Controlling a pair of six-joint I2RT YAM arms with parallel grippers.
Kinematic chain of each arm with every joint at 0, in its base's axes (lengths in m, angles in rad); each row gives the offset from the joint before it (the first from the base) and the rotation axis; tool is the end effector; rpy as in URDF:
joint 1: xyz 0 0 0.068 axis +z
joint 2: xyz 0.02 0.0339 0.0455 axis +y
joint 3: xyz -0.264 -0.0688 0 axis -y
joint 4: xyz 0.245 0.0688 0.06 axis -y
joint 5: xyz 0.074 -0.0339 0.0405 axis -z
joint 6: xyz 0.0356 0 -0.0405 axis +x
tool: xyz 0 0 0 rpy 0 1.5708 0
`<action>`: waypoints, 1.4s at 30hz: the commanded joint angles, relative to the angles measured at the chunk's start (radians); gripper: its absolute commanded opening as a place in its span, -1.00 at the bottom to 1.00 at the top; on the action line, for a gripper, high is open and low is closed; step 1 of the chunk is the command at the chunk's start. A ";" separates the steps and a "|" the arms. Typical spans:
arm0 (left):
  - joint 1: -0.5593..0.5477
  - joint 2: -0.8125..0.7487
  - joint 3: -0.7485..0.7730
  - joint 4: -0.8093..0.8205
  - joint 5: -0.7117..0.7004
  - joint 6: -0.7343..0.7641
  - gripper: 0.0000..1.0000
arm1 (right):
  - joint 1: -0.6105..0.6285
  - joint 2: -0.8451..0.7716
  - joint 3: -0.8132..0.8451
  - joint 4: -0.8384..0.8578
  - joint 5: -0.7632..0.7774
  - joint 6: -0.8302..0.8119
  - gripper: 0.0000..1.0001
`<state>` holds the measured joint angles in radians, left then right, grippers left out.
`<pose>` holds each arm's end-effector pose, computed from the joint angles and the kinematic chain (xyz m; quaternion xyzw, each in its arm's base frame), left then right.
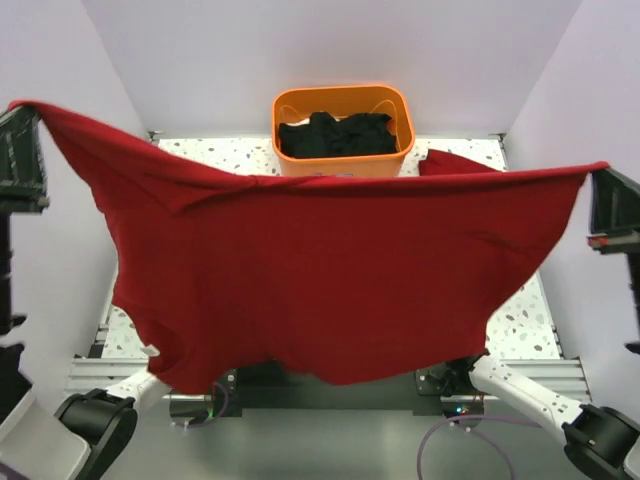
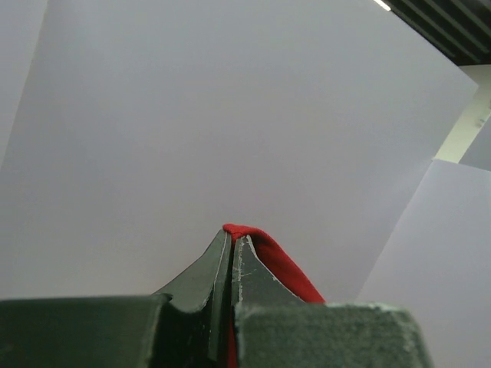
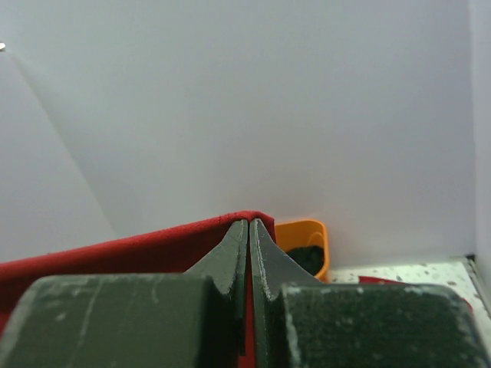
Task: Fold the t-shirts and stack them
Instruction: Flatten the tshirt out, then fold the tshirt
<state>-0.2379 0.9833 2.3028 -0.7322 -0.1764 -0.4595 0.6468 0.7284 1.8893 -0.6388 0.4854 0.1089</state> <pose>-0.0304 0.0138 0.6459 -0.1292 0.4589 -0.2609 0.8394 -0.0243 -0.0391 0.5905 0.0714 0.5238 0.1982 0.8254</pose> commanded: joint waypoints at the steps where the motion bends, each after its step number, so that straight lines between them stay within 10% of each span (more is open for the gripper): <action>1: 0.003 0.106 -0.080 0.097 -0.100 0.056 -1.00 | -0.004 0.061 -0.099 0.039 0.192 -0.020 -1.00; 7: 0.002 0.268 -0.413 0.207 -0.227 0.067 -1.00 | -0.003 0.218 -0.374 0.220 0.423 -0.058 -1.00; 13: 0.047 0.404 -0.840 0.457 -0.275 0.048 -1.00 | -0.263 0.480 -0.588 0.323 0.115 0.124 -1.00; 23: 0.094 0.853 -0.806 0.533 -0.140 0.039 -1.00 | -0.383 0.982 -0.541 0.522 -0.051 0.104 -1.00; 42: 0.094 0.533 -1.236 0.513 -0.028 -0.102 -1.00 | -0.417 0.892 -0.674 0.513 -0.139 0.007 -1.00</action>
<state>-0.1505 1.6142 1.1481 -0.2333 -0.2401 -0.4911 0.2405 1.6958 1.2362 -0.1375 0.3641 0.1181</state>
